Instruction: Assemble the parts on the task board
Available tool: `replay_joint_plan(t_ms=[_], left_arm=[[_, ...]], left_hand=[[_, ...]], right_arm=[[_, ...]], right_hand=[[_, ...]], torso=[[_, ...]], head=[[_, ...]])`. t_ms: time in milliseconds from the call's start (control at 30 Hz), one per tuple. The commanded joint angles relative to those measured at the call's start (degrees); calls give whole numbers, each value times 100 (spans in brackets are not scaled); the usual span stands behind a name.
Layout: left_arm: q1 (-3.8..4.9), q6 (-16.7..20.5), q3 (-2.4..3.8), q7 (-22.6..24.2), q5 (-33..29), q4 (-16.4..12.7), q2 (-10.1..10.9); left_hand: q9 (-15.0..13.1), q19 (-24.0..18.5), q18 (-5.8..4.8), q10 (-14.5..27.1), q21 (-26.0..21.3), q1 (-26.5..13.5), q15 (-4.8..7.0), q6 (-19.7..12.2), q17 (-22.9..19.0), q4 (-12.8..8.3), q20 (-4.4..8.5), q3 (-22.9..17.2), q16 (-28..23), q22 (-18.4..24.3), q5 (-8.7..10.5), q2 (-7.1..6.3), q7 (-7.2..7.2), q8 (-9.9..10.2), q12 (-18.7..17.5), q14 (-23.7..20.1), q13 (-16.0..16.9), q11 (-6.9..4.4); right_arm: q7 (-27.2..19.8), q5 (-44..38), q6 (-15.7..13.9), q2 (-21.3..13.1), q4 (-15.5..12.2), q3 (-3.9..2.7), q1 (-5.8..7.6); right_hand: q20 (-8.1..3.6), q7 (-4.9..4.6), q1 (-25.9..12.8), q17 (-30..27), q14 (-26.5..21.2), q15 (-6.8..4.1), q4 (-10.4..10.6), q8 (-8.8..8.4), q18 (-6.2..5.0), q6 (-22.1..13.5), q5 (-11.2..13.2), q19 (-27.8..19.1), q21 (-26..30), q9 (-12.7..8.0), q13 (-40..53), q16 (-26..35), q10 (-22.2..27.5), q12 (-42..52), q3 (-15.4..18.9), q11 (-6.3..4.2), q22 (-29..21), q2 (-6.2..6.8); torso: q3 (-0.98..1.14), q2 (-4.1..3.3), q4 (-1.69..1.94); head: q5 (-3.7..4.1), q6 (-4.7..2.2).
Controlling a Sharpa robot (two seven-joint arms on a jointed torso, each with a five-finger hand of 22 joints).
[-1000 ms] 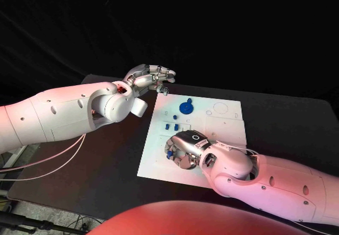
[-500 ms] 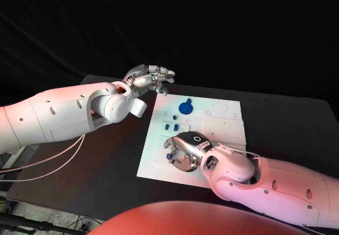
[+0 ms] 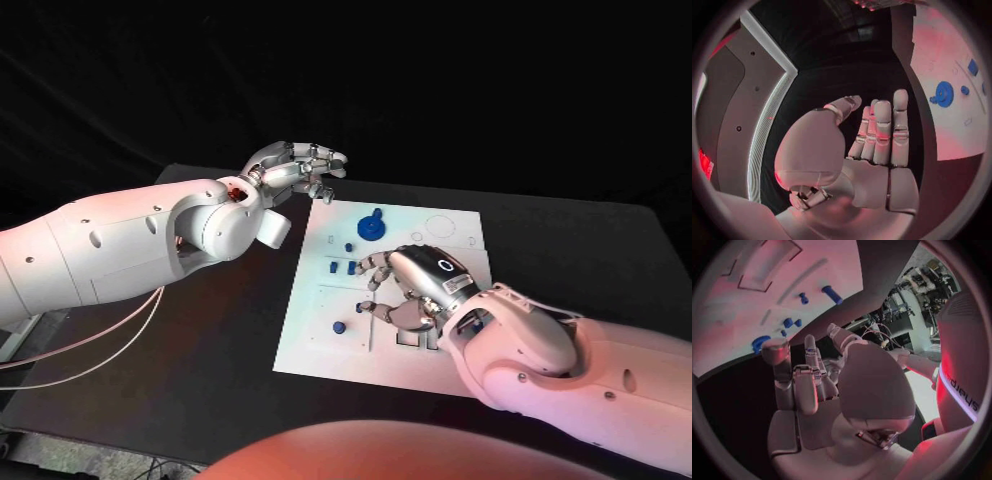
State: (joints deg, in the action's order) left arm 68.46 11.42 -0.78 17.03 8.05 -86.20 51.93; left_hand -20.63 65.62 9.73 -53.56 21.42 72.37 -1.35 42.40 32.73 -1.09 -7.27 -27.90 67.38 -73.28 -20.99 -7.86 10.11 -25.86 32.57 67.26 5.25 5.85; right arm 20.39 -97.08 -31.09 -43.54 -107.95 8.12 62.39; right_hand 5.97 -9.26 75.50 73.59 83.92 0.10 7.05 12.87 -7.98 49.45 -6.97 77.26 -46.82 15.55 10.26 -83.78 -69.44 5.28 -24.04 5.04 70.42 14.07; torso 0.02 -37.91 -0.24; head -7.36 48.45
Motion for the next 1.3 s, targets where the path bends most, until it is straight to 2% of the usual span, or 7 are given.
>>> replay_joint_plan(t_ms=[33, 200, 267, 400, 467, 733, 1300], left_arm=[[-1, -105, 0, 51, -9, 1, -13], [-2, -107, -8, 49, -11, 8, 0], [-2, -105, -12, 49, -12, 9, 6], [-2, -97, -23, 41, -12, 6, 25], [-2, -96, -29, 38, -13, 5, 32], [-3, -97, -50, 60, -24, 8, 55], [-4, -103, -61, 72, -32, -1, 78]], left_hand=[[-4, 3, 64, 28, 5, -20, -30, -35, -4, 31, -26, -4, -12, 11, -42, 44, 3, -48, 5, 4, -8, 21], [-4, 3, 64, 29, 4, -21, -31, -35, -8, 31, -26, -2, -13, 12, -41, 43, 3, -50, 5, 3, -8, 22], [-4, 3, 64, 29, 4, -21, -31, -35, -8, 31, -26, -2, -13, 12, -41, 43, 3, -50, 5, 3, -8, 22], [-5, 3, 63, 30, 4, -23, -31, -35, -24, 32, -27, 0, -20, 14, -40, 40, 4, -55, 5, -4, -9, 23], [-5, 3, 63, 30, 4, -23, -31, -35, -24, 32, -27, 0, -20, 14, -40, 40, 4, -55, 5, -4, -9, 23], [-7, 0, 62, 33, 0, -35, -34, -38, -75, 40, -28, 12, -43, 19, -37, 26, 5, -63, 6, -30, -10, 25], [-7, -3, 62, 35, -2, -37, -35, -38, -150, 41, -29, 14, -76, 22, -37, 24, 5, -67, 6, -64, -11, 26]], right_arm=[[-188, 1004, -254, -313, -141, -9, 169], [-148, 1964, 90, -892, -250, -11, 394], [-118, 2318, 222, -1180, -263, -1, 446], [-76, 2663, 241, -1622, -287, 34, 419], [-22, 2715, 240, -1795, -315, 46, 359], [539, 2336, 432, -2215, -400, 86, 107], [1076, 1800, 618, -2145, -483, 116, -211]], right_hand=[[-12, 32, 81, 71, 282, -7, 51, 97, 28, 204, -24, 63, -109, 31, 65, -18, -217, 118, -71, -48, 55, 20], [-125, 176, -37, 272, 336, -146, 175, 187, 69, 387, -152, 169, -385, 89, 393, -113, -773, 563, -38, -223, 205, 129], [-208, 272, -231, 453, 377, -229, 386, 265, 107, 456, -243, 243, -582, 212, 894, -196, -924, 1072, 234, -318, 321, 162], [-289, 353, -65, 557, 401, -347, 815, 435, 152, 558, -212, 305, -789, 599, 2875, -253, -418, 3131, 732, -462, 501, 43], [-297, 383, -157, 627, 417, -323, 938, 462, 155, 583, -190, 324, -845, 685, 3601, -283, -466, 3904, 880, -424, 544, -33], [-350, 469, -296, 1037, 497, -375, 972, 626, 210, 686, -192, 437, -1168, 1217, 6316, -440, -1238, 6807, 1637, -494, 755, -332], [-341, 472, -621, 1236, 531, -367, 987, 551, 240, 711, -224, 500, -1325, 1318, 6604, -508, -1300, 7086, 2180, -489, 855, -448]], torso=[[-2, 6, 1], [-11, 14, -18], [-11, 15, -16], [-7, 12, -17], [-4, 11, -18], [-4, 19, -29], [-15, 15, -20]], head=[[132, -45], [302, -84], [445, -93], [660, -124], [708, -145], [769, -125], [814, -63]])
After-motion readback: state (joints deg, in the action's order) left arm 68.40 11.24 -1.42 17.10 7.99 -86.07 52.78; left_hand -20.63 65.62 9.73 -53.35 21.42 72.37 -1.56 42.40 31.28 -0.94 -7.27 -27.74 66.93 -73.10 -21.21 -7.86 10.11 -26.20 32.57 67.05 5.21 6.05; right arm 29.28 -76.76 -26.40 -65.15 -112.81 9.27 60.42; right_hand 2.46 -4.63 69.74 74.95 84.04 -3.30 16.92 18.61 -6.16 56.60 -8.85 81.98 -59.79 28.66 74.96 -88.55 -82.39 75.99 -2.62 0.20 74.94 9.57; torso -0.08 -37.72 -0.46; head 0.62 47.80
